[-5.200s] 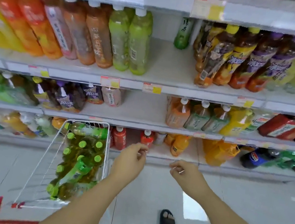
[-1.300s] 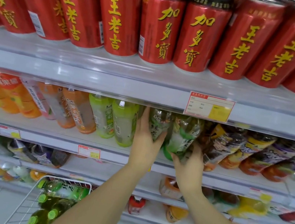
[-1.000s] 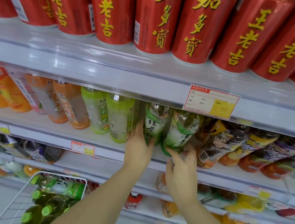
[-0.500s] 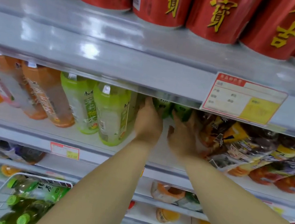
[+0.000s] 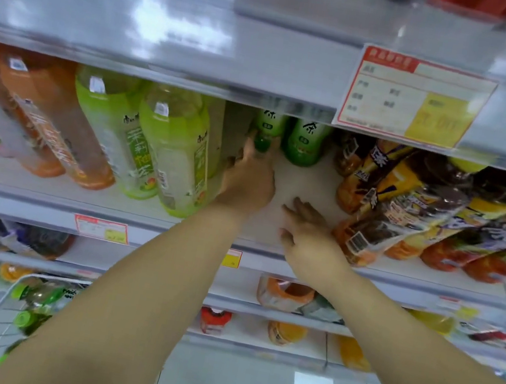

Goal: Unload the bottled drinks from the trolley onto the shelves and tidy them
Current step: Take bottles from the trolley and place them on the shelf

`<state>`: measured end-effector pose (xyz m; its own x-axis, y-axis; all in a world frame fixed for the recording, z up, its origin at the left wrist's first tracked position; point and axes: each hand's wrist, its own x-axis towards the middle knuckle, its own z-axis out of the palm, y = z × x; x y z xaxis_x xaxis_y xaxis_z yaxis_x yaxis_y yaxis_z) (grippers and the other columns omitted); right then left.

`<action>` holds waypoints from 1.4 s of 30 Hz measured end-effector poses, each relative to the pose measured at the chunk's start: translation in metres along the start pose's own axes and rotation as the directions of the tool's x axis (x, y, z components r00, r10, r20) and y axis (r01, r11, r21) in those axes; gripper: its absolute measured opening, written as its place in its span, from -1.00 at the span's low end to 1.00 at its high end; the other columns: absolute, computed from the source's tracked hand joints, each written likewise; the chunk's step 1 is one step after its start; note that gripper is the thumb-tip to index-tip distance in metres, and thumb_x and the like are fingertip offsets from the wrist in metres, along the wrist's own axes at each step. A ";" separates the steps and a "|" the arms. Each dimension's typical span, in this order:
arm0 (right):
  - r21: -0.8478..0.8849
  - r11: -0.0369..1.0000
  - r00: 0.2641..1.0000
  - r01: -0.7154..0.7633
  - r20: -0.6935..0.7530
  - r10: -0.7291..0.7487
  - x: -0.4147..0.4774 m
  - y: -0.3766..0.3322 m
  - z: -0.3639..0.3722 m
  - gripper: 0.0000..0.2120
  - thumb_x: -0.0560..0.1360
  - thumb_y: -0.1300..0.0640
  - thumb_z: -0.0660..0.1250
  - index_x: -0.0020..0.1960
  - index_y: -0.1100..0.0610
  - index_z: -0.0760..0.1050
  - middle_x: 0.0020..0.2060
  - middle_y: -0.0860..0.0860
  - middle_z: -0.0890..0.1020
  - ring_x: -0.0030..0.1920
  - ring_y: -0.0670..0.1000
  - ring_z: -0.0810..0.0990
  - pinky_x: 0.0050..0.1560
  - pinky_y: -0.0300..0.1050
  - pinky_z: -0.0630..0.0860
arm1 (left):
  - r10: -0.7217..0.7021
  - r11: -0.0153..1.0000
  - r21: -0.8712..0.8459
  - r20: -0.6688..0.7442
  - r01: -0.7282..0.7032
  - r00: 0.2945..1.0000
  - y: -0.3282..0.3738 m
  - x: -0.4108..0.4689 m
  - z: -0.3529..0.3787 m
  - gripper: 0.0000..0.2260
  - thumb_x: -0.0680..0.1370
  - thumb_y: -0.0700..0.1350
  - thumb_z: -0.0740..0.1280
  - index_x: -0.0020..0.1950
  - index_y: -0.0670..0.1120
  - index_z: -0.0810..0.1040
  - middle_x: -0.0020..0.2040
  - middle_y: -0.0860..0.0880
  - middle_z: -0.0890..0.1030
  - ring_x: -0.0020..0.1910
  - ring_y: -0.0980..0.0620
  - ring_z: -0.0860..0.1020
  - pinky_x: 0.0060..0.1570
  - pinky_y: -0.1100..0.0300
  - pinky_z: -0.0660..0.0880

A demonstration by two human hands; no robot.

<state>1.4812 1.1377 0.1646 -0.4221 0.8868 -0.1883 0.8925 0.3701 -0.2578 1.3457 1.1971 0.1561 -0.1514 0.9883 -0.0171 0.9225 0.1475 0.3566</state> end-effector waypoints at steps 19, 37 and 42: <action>0.153 0.896 0.888 0.417 -0.278 -0.366 -0.074 -0.107 0.055 -0.80 0.37 0.32 0.28 -0.08 0.18 0.63 -0.12 0.11 0.66 -0.04 0.19 0.59 0.07 -0.15 0.33 | -0.240 0.820 -0.568 -0.230 0.070 0.943 -0.138 -0.289 -0.006 -0.79 0.55 -0.24 0.26 0.11 -0.07 0.60 0.02 0.04 0.60 -0.01 0.10 0.55 0.03 0.17 0.49; 0.134 0.867 0.751 0.480 0.448 -0.485 -0.065 -0.280 0.336 -0.56 0.47 0.14 0.35 0.33 0.10 0.39 0.24 0.13 0.45 0.17 0.15 0.49 0.14 -0.01 0.45 | -0.769 0.638 -0.141 -0.146 0.757 0.622 -0.335 -0.532 0.103 -0.76 0.42 -0.25 0.34 -0.01 0.04 0.63 -0.12 0.09 0.67 -0.18 0.00 0.62 0.10 0.06 0.37; -0.041 0.834 0.752 0.551 0.457 -0.474 -0.040 -0.288 0.384 -0.51 0.49 0.10 0.33 0.39 0.03 0.29 0.32 0.08 0.30 0.06 0.18 0.54 -0.03 0.03 0.53 | -0.717 0.689 -0.155 -0.287 0.708 0.636 -0.339 -0.534 0.116 -0.81 0.47 -0.08 0.23 -0.04 0.09 0.61 -0.12 0.15 0.65 -0.16 0.04 0.60 0.12 0.11 0.29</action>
<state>1.1801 0.8891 -0.1173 -0.8137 0.3652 -0.4523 0.5181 0.8083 -0.2795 1.1555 0.6235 -0.0638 -0.8593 0.5115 0.0012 0.4739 0.7953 0.3781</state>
